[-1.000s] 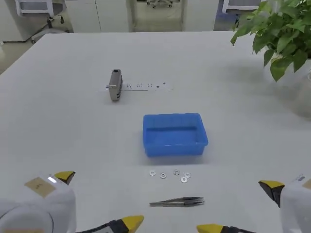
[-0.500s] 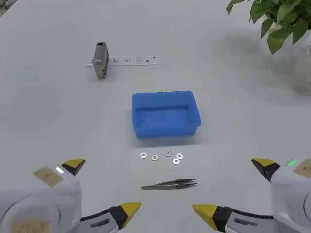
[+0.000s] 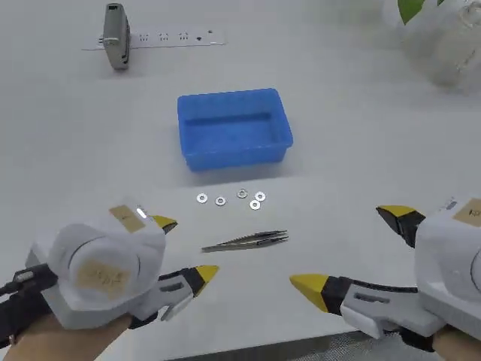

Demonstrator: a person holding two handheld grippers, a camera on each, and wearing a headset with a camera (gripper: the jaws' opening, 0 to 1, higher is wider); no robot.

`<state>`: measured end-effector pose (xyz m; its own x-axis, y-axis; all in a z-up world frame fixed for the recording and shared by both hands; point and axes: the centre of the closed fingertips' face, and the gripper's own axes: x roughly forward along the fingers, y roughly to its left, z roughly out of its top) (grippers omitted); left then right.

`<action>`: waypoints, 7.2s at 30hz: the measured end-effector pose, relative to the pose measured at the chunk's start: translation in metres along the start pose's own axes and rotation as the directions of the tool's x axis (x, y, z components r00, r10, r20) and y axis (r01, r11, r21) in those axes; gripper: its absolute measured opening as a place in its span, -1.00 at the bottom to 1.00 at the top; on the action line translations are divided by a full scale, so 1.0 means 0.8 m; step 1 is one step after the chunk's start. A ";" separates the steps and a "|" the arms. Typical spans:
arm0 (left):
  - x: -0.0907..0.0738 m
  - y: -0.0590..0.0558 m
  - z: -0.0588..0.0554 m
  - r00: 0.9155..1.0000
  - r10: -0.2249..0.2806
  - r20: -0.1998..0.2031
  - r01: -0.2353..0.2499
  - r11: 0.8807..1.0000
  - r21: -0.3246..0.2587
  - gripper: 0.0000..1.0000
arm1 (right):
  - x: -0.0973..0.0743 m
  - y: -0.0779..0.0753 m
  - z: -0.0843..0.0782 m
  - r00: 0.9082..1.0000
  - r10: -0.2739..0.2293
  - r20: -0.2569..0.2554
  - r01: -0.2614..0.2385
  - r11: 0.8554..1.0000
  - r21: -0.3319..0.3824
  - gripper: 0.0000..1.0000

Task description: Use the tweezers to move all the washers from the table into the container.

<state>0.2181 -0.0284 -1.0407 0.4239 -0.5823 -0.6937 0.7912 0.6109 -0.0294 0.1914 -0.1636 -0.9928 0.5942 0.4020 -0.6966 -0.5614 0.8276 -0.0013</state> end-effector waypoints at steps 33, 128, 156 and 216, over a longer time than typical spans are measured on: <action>0.045 -0.027 -0.027 0.986 -0.033 -0.161 0.082 0.950 0.303 -1.00 | -0.008 0.025 0.021 0.992 0.102 0.070 -0.089 0.982 -0.168 0.61; -0.127 -0.001 -0.031 0.900 0.410 0.150 -0.399 0.912 -0.096 0.80 | 0.122 0.086 0.133 0.887 0.455 0.078 -0.414 0.858 -0.305 -0.92; -0.123 -0.005 -0.036 0.902 0.403 0.152 -0.405 0.914 -0.022 0.95 | 0.184 0.070 0.124 0.935 0.340 0.099 -0.316 0.927 -0.202 -0.91; -0.133 0.016 -0.045 0.861 0.496 0.108 -0.498 0.867 -0.018 0.98 | 0.138 0.076 0.168 0.929 0.366 0.060 -0.347 0.915 -0.205 -0.98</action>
<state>0.1673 0.0603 -0.9933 0.8055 -0.2564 -0.5342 0.4673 0.8292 0.3067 0.3002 -0.0160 -0.9730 0.3809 0.6996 -0.6045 -0.8384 0.5371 0.0934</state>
